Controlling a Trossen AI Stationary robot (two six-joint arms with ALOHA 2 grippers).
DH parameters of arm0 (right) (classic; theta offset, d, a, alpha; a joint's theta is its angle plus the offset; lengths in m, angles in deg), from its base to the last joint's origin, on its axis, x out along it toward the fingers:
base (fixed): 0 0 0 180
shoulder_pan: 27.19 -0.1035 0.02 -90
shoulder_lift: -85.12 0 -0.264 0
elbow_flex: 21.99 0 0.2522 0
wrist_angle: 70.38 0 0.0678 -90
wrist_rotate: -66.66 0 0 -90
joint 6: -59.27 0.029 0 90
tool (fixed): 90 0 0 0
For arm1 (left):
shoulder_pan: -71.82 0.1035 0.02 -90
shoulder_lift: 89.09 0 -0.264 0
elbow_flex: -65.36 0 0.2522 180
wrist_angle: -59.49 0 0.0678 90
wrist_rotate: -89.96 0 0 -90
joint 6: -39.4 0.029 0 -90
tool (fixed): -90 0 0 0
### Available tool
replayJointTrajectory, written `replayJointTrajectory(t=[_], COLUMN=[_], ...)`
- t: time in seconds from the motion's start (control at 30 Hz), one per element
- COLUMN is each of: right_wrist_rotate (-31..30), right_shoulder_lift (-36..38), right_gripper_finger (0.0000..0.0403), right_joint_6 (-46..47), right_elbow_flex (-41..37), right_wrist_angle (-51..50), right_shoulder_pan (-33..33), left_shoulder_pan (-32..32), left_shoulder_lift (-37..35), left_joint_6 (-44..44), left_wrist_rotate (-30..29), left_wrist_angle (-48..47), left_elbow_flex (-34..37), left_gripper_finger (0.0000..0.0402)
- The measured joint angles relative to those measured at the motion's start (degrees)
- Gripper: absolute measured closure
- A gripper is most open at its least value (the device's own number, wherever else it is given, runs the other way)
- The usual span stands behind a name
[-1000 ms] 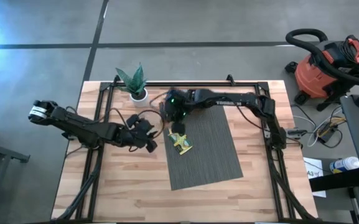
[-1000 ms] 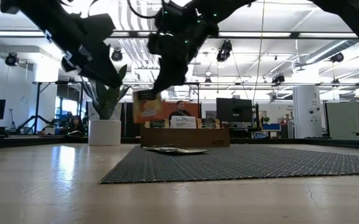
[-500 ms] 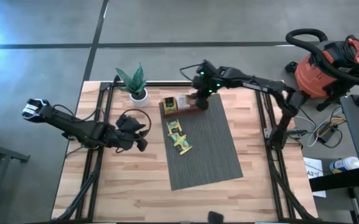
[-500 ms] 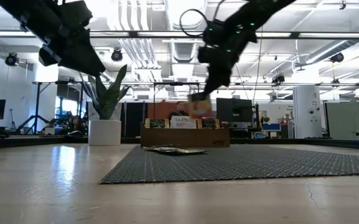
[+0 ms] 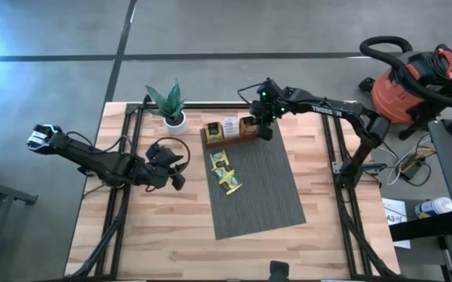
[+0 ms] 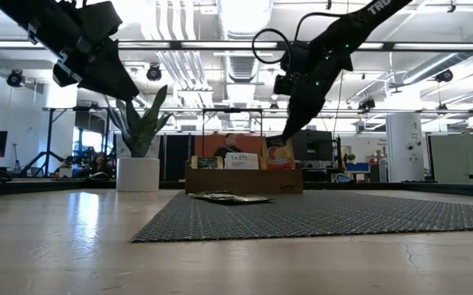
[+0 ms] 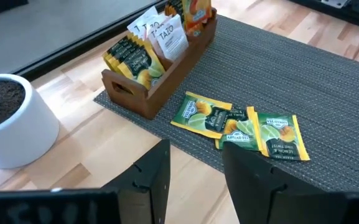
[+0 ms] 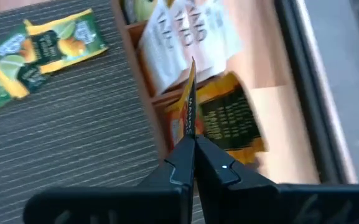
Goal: Pick & Place Tea
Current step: Put the orange tea bag into the right compartment of the wooden organizer
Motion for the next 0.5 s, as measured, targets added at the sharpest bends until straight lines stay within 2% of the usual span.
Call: replayJointTrajectory(t=[0.13,0.3,0.5], right_wrist_rotate=[0.02,3.95,4.03], right_shoulder_lift=[0.0,-0.02,-0.04], right_gripper_finger=[0.0394,0.0394,0.0394], right_joint_6=[-2.32,-2.68,-5.98], right_elbow_flex=[-0.5,-1.49,-4.44], right_wrist_angle=[1.33,2.9,4.27], right_shoulder_pan=[1.27,1.99,1.64], left_shoulder_pan=[0.0,0.04,0.44], left_shoulder_lift=[0.01,0.02,0.02], left_joint_6=[-0.13,-0.55,-1.33], left_wrist_rotate=[-0.49,-3.01,-3.85], left_wrist_angle=[0.0,0.03,0.01], left_elbow_flex=[0.0,0.0,0.02], left_gripper_finger=[0.0262,0.0262,0.0262])
